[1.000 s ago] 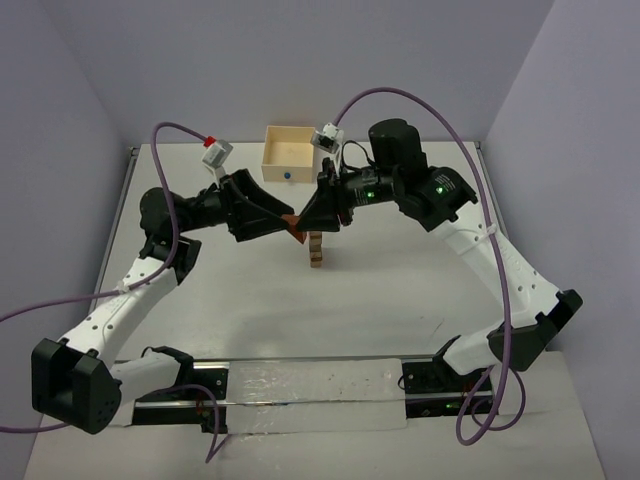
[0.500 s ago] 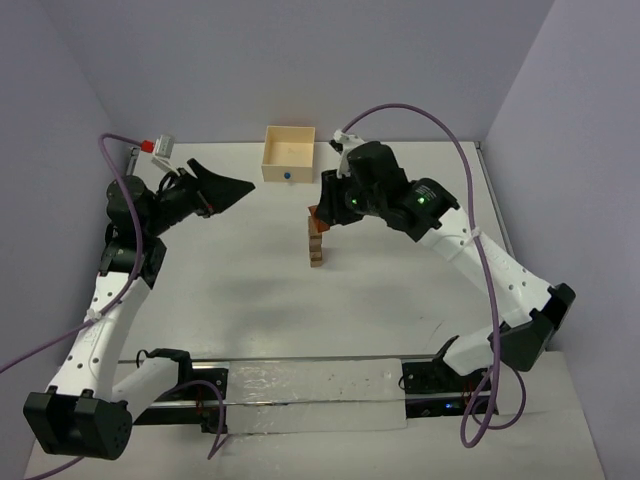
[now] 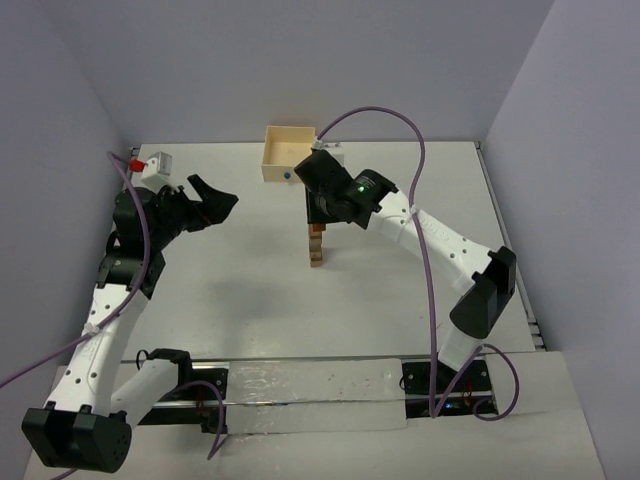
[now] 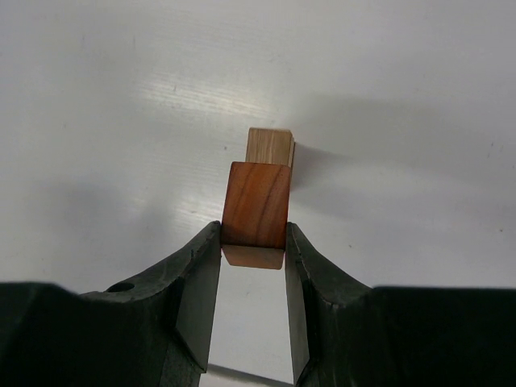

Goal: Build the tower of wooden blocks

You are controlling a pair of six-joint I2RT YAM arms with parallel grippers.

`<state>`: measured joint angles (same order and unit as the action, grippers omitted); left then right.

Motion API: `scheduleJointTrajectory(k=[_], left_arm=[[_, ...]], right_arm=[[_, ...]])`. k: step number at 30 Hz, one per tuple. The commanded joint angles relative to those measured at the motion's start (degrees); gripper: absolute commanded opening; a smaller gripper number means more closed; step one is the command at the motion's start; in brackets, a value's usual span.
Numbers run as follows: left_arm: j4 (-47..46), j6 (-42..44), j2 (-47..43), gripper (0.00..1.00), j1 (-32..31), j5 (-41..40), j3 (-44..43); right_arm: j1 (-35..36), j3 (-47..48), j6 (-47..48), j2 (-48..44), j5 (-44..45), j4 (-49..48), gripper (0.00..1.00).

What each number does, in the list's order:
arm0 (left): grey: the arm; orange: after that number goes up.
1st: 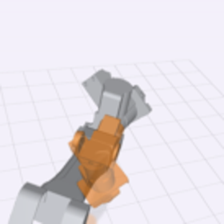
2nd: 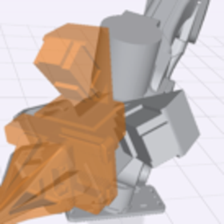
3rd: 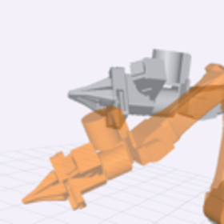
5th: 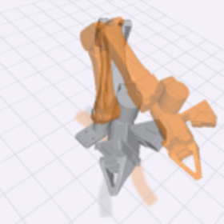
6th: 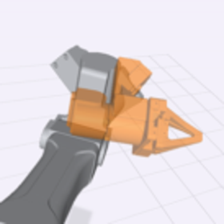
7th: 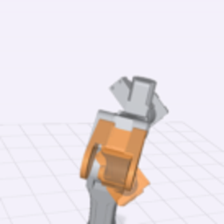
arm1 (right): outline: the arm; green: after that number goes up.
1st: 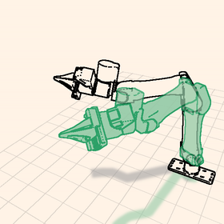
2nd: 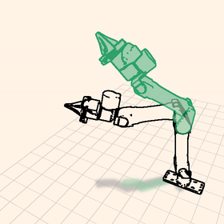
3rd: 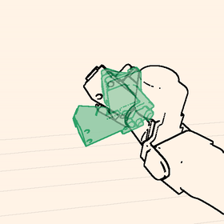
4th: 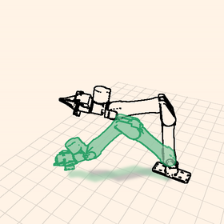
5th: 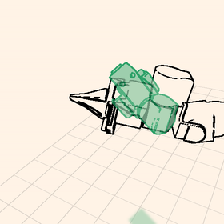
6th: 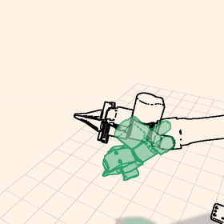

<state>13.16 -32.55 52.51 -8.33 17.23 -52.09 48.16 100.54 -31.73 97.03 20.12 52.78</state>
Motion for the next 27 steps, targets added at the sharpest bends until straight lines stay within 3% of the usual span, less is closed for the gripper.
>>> scheduleJointTrajectory(k=[1, 27], left_arm=[[0.4, 4.4, -1.9, 0.99, -0.4, -2.1, 1.3], [-2.0, 7.1, -1.8, 0.99, -1.9, -0.4, 2.8]], right_arm=[[-0.1, 4.8, -2.4, 1.2, 4.3, 1.2, 0.00], [-2.8, 5.4, -1.8, 7.2, -2.5, 1.7, 0.00]])
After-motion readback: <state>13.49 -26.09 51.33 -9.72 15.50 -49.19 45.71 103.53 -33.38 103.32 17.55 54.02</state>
